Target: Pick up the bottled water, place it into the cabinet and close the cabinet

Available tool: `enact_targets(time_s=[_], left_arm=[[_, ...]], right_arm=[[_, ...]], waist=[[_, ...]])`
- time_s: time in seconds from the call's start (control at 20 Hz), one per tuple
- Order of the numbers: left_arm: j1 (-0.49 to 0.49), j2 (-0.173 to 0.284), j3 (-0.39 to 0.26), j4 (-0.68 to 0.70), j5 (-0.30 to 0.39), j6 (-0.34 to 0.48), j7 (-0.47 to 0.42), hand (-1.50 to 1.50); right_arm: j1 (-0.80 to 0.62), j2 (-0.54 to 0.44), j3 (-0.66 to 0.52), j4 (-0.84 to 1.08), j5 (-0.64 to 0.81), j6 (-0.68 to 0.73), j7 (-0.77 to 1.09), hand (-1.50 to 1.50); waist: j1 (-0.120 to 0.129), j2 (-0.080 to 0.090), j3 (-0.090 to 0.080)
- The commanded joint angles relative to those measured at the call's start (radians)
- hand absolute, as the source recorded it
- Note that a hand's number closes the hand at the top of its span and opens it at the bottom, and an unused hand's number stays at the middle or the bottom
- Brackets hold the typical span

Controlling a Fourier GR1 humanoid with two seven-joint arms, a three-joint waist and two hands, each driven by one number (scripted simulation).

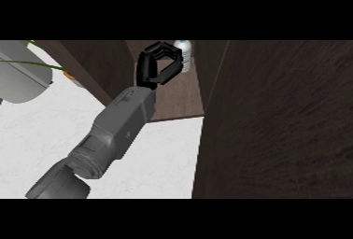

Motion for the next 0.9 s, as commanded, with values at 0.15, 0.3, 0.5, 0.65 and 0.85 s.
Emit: enact_targets(time_s=[0.15, 0.3, 0.5, 0.65, 0.85], left_arm=[[0.058, -0.001, 0.016, -0.049, 0.01, -0.065, 0.003, 1.5], [0.173, -0.001, -0.03, -0.151, 0.007, -0.064, -0.018, 1.5], [0.256, -0.001, -0.047, -0.217, 0.02, -0.126, -0.03, 1.5], [0.303, -0.001, -0.064, -0.337, 0.032, -0.122, 0.003, 1.5], [0.415, -0.001, -0.082, -0.365, 0.001, -0.199, -0.039, 1.5]], right_arm=[[-0.009, -0.021, -0.026, 0.031, 0.004, 0.039, -0.006, -1.5], [0.008, -0.03, -0.009, -0.052, -0.011, 0.006, 0.057, -1.5], [0.032, -0.019, -0.029, -0.093, -0.041, 0.0, 0.082, -1.5], [0.109, 0.031, -0.027, -0.14, -0.04, 0.053, 0.082, 1.5], [0.068, -0.019, 0.015, -0.212, -0.062, -0.009, 0.176, 1.5]], waist=[[0.045, -0.016, 0.001], [0.048, -0.024, 0.0], [0.073, -0.031, 0.0], [0.092, -0.04, 0.001], [0.107, -0.039, 0.0]])
